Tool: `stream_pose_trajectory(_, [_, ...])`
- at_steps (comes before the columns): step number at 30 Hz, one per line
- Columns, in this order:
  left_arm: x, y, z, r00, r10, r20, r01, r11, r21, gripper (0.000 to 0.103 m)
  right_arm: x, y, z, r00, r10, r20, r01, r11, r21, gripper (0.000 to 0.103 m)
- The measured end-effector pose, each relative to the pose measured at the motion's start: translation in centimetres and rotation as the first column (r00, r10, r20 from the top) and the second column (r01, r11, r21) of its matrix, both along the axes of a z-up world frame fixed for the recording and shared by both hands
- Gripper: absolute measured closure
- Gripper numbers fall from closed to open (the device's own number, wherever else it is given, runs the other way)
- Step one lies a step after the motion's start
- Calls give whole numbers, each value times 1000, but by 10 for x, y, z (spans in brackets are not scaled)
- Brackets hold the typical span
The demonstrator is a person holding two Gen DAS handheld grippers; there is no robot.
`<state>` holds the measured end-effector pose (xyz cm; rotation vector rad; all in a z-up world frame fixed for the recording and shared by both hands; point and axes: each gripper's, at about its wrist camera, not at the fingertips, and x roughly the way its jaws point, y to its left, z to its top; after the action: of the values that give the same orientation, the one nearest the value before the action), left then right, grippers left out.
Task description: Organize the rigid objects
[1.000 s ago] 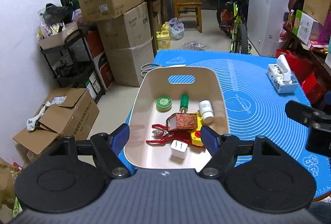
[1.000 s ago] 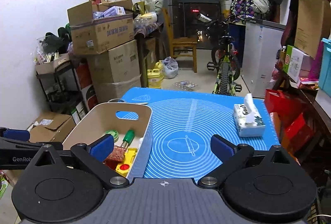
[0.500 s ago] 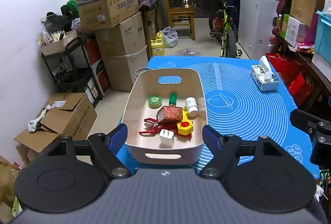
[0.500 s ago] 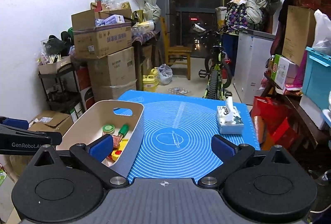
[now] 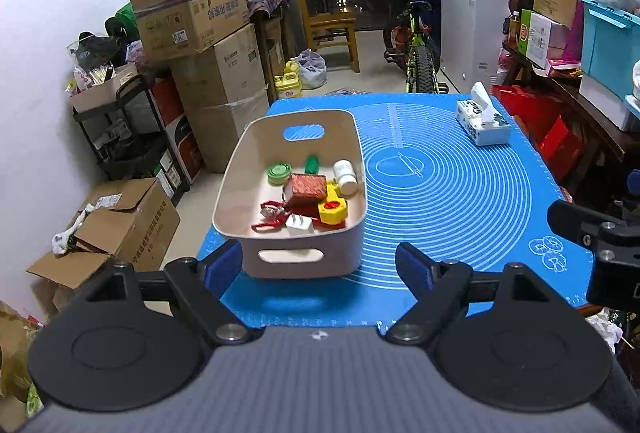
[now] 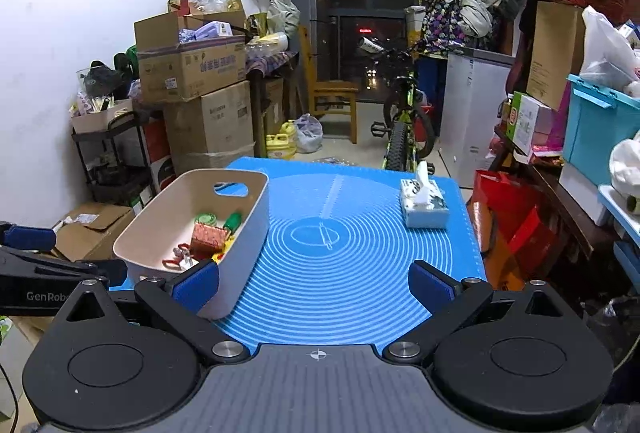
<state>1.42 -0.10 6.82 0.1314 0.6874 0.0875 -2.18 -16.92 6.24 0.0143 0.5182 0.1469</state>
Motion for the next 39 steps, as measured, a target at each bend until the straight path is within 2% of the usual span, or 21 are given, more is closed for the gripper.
stream_pose_trajectory(15, [-24,-10,-37,1000,-12,20,12,1000,-11,17,-29,-27,-51,1000,-28,-10,29,999,33,3])
stream_pose_trajectory(20, [-33,-14,-52,1000,-18,23,18,1000,-20,17,-38,-32,-62,999,-36,1,35,999,23,3])
stream_pose_trajectory(32, [-37,-19,-72,997,-40,64,41,999,-16,17,-43,-39,-77,999,-46,13,45,997,62,3])
stream_pose_trajectory(39, [-35,-17,-79,997,-35,63,37,999,-37,17,-41,-30,-89,999,-52,2,52,998,21,3])
